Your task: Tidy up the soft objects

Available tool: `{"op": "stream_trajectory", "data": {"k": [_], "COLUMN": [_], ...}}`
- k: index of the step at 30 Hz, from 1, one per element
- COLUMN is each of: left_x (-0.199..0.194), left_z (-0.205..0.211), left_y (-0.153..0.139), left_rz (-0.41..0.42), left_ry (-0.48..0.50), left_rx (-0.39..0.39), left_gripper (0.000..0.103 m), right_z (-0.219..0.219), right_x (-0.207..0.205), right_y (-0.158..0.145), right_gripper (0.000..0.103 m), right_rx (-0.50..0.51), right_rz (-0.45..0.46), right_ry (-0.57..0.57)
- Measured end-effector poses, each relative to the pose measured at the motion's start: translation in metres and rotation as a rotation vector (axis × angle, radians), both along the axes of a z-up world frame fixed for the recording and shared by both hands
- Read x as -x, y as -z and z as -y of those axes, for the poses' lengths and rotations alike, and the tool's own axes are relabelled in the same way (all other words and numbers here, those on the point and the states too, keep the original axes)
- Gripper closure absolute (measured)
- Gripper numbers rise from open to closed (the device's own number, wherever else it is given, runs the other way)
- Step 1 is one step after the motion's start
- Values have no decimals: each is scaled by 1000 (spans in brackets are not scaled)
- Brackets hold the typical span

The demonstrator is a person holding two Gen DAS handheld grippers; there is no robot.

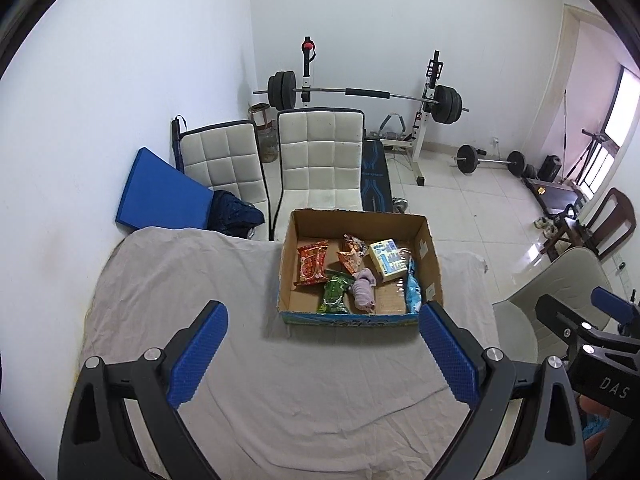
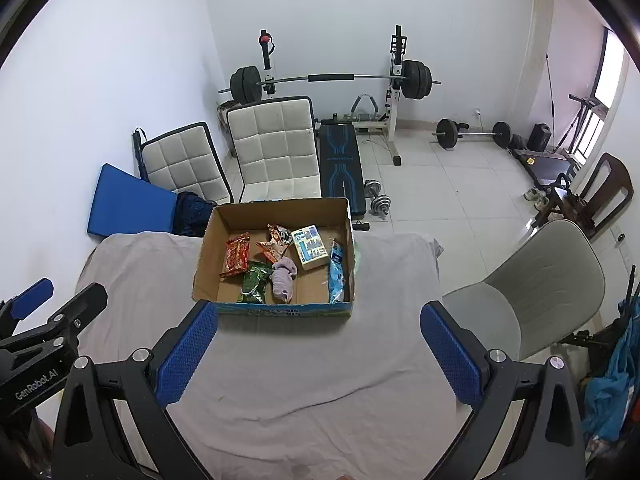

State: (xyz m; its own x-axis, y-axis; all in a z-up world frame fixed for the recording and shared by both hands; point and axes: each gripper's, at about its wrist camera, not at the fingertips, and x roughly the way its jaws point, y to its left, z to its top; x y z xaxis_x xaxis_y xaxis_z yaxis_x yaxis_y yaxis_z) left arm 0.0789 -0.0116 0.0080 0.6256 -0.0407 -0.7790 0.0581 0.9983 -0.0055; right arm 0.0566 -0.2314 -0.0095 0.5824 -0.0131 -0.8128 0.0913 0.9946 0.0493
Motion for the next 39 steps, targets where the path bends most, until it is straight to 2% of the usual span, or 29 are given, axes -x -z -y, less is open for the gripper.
{"op": "stream_trajectory", "data": {"k": [39], "left_x": [5], "left_z": [-5], "left_y": [-7], "left_rz": [19], "left_ry": [-14], "left_rx": [14], "left_gripper": [5], "right_z": [-8], "right_x": [5], "right_y": [-3], "right_gripper": [0], "right_rx": [21], "right_rz": [33], "right_ry": [7]}}
